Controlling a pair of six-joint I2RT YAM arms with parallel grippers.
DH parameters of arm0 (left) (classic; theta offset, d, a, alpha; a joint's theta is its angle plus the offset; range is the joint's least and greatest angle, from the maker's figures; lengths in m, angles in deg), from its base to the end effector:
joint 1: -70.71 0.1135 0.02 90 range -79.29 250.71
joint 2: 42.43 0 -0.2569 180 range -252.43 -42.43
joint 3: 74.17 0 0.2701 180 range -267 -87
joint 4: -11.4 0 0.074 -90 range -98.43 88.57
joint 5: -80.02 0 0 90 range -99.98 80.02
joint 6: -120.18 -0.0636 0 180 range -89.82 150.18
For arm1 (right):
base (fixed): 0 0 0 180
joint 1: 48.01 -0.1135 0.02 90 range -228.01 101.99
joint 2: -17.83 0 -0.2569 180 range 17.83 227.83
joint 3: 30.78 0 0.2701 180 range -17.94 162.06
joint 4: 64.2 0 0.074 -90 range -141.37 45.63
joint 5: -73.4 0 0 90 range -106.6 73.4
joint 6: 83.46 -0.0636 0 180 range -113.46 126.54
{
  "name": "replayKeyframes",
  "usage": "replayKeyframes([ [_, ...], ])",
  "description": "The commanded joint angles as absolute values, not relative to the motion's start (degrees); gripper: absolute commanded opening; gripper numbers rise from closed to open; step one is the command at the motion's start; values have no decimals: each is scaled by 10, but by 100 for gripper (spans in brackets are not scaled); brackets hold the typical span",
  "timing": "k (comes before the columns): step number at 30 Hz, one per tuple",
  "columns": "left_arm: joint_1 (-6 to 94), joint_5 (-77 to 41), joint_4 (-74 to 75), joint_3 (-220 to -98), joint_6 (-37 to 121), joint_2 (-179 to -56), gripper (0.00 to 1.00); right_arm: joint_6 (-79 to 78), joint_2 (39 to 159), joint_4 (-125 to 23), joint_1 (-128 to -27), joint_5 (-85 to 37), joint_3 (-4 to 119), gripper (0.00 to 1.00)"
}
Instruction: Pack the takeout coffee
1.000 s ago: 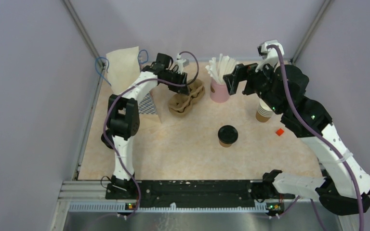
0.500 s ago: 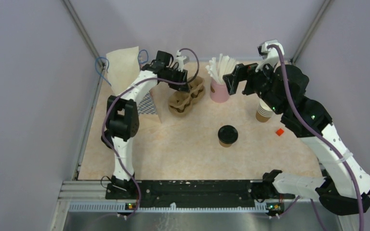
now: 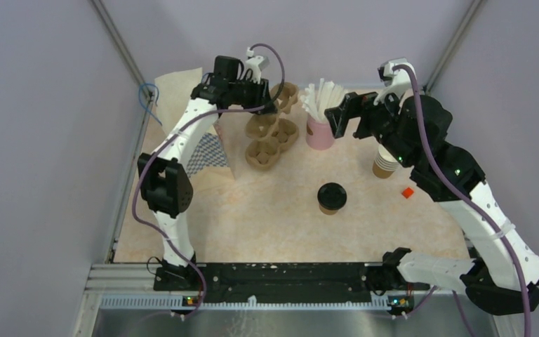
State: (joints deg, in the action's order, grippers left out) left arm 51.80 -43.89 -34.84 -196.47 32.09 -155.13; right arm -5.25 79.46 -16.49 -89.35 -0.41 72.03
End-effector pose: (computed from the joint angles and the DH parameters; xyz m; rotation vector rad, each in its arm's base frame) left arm 0.4494 -0.1915 0.3199 0.6547 2.1137 -0.8545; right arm 0.1885 0.1422 0.5020 -0.2233 1.6863 0.4585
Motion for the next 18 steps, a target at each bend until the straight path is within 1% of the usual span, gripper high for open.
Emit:
replayKeyframes([
  [1,516,-423,-304,-2002,364,-1466,30,-70,777,-205,-891,-15,710,98],
  [7,516,-346,-306,-2031,399,-1407,31,-96,764,-235,-891,-19,677,98],
  [11,517,-279,-298,-2031,411,-1362,30,-100,767,-238,-891,-27,682,97],
  [15,518,-159,-297,-2035,398,-1319,28,-84,771,-237,-891,-35,687,97],
  [18,521,-74,-302,-2037,376,-1291,29,-70,777,-235,-891,-36,699,97],
])
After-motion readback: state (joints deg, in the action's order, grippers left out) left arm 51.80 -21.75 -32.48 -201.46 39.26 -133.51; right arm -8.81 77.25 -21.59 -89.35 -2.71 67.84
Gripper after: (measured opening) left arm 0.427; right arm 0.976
